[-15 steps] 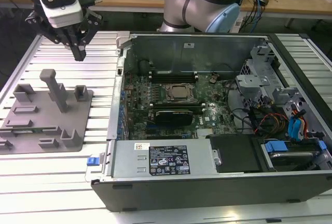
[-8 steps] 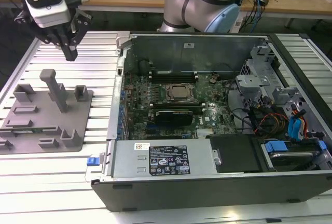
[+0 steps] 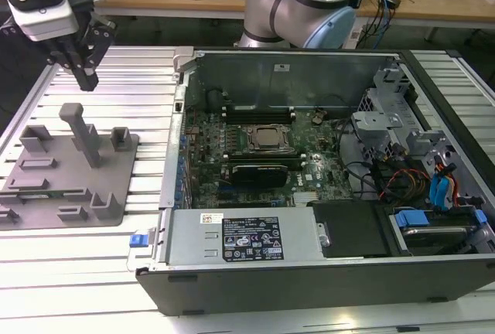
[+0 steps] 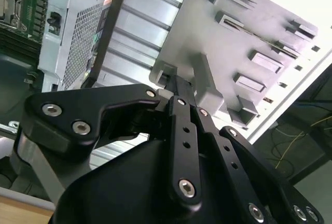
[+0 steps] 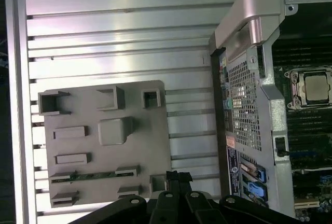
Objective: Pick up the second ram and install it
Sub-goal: 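Reach for the second ram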
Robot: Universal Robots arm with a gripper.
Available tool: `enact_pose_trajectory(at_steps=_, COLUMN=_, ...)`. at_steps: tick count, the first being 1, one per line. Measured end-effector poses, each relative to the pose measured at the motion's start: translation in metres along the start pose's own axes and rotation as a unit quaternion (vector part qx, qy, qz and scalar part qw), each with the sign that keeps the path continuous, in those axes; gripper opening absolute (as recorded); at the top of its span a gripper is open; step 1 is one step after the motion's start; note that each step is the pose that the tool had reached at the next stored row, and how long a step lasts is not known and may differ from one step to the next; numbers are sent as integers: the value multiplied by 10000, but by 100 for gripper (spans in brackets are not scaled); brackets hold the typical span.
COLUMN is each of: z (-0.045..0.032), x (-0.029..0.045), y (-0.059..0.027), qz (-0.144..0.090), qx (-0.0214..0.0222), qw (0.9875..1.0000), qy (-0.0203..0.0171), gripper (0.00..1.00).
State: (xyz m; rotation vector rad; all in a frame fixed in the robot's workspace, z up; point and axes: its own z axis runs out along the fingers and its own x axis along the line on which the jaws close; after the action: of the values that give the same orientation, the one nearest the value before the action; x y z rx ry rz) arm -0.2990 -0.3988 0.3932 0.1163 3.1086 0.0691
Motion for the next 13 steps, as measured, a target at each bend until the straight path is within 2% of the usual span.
enact_pose_trajectory(at_steps=9, z=-4, x=246, y=-18, qz=0, qx=0, qw=10000, qy=-1, gripper=8)
enact_pose_trajectory(at_steps=13, z=53, x=441, y=-36, qz=0, qx=0, qw=10000, qy=-1, gripper=8)
